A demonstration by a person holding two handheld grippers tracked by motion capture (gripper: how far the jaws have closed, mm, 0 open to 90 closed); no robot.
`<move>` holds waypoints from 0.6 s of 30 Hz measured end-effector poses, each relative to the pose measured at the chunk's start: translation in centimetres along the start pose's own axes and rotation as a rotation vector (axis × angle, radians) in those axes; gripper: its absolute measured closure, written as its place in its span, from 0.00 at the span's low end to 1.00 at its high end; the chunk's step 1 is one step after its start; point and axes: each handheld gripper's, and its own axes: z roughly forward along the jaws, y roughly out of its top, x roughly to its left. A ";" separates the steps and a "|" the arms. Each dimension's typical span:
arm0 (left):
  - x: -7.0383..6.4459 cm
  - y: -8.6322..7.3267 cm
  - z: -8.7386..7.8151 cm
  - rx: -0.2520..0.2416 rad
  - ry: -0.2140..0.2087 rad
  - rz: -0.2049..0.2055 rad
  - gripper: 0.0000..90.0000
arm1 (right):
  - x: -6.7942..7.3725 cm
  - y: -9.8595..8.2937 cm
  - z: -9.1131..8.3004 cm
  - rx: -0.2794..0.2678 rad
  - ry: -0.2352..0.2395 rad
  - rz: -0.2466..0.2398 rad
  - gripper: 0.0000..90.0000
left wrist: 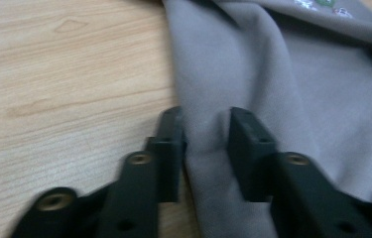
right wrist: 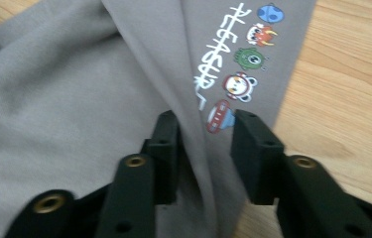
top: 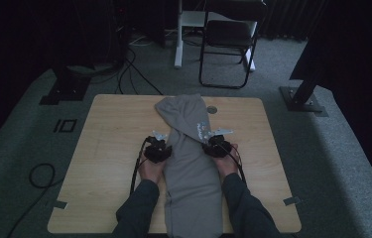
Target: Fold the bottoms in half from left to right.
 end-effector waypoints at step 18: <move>-0.7 -5.7 -5.5 -0.007 -0.070 0.034 0.92 | 2.0 -5.1 -5.1 -0.012 0.082 -0.058 0.82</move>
